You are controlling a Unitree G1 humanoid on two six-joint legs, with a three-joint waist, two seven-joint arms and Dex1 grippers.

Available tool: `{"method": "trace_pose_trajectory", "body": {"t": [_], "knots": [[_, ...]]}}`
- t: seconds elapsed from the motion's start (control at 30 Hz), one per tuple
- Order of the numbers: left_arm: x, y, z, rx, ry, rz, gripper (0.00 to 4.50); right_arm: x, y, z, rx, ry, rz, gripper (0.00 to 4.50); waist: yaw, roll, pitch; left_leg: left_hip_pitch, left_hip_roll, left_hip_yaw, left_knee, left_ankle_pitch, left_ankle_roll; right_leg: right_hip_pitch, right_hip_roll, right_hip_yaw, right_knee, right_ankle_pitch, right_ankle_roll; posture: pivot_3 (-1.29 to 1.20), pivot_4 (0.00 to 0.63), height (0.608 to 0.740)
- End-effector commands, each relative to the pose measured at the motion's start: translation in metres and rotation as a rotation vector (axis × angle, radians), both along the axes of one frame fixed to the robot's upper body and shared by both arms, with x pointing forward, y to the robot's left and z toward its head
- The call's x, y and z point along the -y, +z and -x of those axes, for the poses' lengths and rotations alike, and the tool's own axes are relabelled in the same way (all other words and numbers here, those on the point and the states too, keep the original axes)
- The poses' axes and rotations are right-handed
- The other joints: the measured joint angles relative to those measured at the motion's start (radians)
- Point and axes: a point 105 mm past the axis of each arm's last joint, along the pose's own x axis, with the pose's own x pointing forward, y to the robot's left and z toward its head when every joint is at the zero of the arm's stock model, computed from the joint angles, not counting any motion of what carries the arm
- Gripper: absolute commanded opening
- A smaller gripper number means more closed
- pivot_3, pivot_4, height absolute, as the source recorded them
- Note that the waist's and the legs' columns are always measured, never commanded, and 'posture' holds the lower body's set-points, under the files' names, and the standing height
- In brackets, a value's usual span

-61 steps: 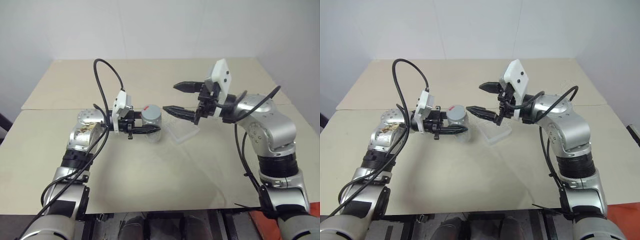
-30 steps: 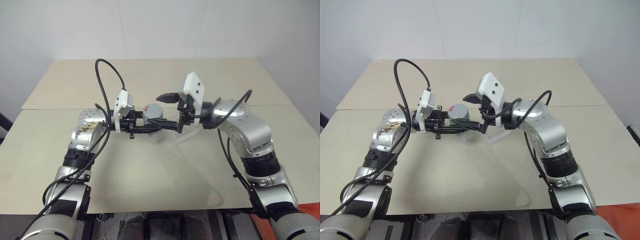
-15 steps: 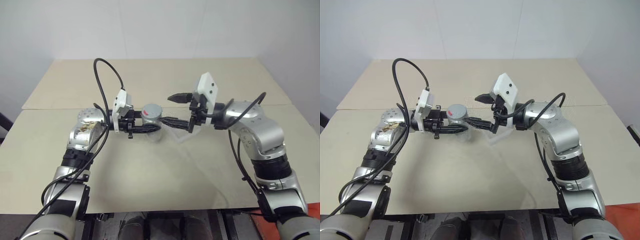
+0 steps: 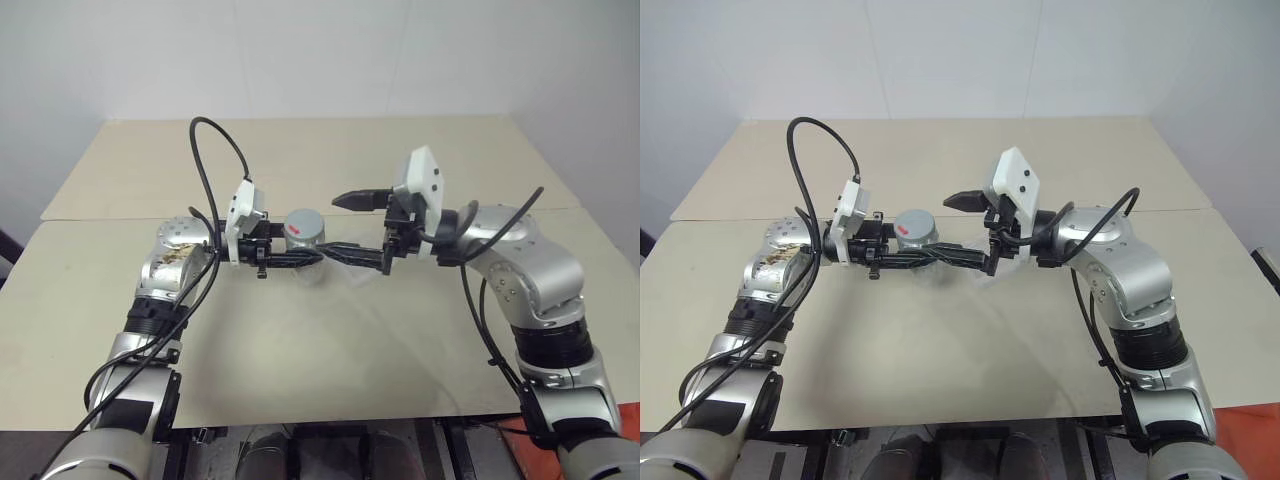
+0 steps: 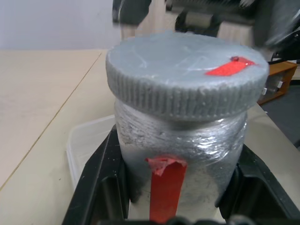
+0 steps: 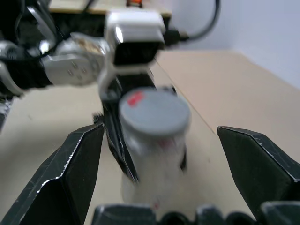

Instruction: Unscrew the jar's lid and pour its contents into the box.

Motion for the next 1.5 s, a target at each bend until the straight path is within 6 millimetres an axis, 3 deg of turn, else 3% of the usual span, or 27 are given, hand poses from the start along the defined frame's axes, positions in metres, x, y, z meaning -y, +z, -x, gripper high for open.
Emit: {"method": "trace_pose_trajectory", "body": {"t": [0.03,0.37,0.93,1.03,1.13,1.17,1.37,1.5], "knots": [[0.002,0.012,0.0,0.056,-0.014,0.006,1.93,-0.009,0.012,0.004,0.032,0.005,-0.004,4.47,0.0,0.0,0.0,0.0,0.0,0.0,0.0,0.0,0.0,0.0,0.0,0.0,0.0,0.0,0.0,0.0,0.15,0.74],[0.003,0.011,0.002,0.061,-0.016,0.004,1.93,-0.03,0.006,-0.002,0.01,-0.009,0.05,4.47,0.001,0.0,0.0,0.0,0.0,0.0,0.0,0.0,0.0,0.0,0.0,0.0,0.0,0.0,0.0,0.0,0.15,0.74],[0.002,0.011,0.003,0.061,-0.013,0.009,1.93,-0.032,0.005,-0.007,-0.008,-0.01,0.058,4.47,0.0,0.0,0.0,0.0,0.0,0.0,0.0,0.0,0.0,0.0,0.0,0.0,0.0,0.0,0.0,0.0,0.15,0.74],[0.002,0.01,0.003,0.06,-0.014,0.008,1.93,-0.032,0.004,-0.008,-0.013,-0.011,0.059,3.87,0.0,0.0,0.0,0.0,0.0,0.0,0.0,0.0,0.0,0.0,0.0,0.0,0.0,0.0,0.0,0.0,0.15,0.74],[0.002,0.01,0.003,0.059,-0.014,0.008,1.93,-0.032,0.004,-0.009,-0.015,-0.015,0.058,2.87,0.0,0.0,0.0,0.0,0.0,0.0,0.0,0.0,0.0,0.0,0.0,0.0,0.0,0.0,0.0,0.0,0.15,0.74],[0.002,0.01,0.003,0.059,-0.014,0.008,1.93,-0.032,0.005,-0.009,-0.015,-0.018,0.056,2.76,-0.001,0.0,0.0,0.0,0.0,0.0,0.0,0.0,0.0,0.0,0.0,0.0,0.0,0.0,0.0,0.0,0.15,0.74],[0.001,0.006,0.005,0.048,-0.013,0.002,1.93,-0.029,0.011,-0.013,-0.003,-0.041,0.04,2.76,-0.001,0.0,0.0,0.0,0.0,0.0,0.0,0.0,0.0,0.0,0.0,0.0,0.0,0.0,0.0,0.0,0.15,0.74],[0.0,-0.006,0.01,0.023,-0.029,-0.036,1.93,-0.013,0.027,-0.019,-0.002,-0.067,0.006,2.76,-0.001,0.0,0.0,0.0,0.0,0.0,0.0,0.0,0.0,0.0,0.0,0.0,0.0,0.0,0.0,0.0,0.15,0.74]]}}
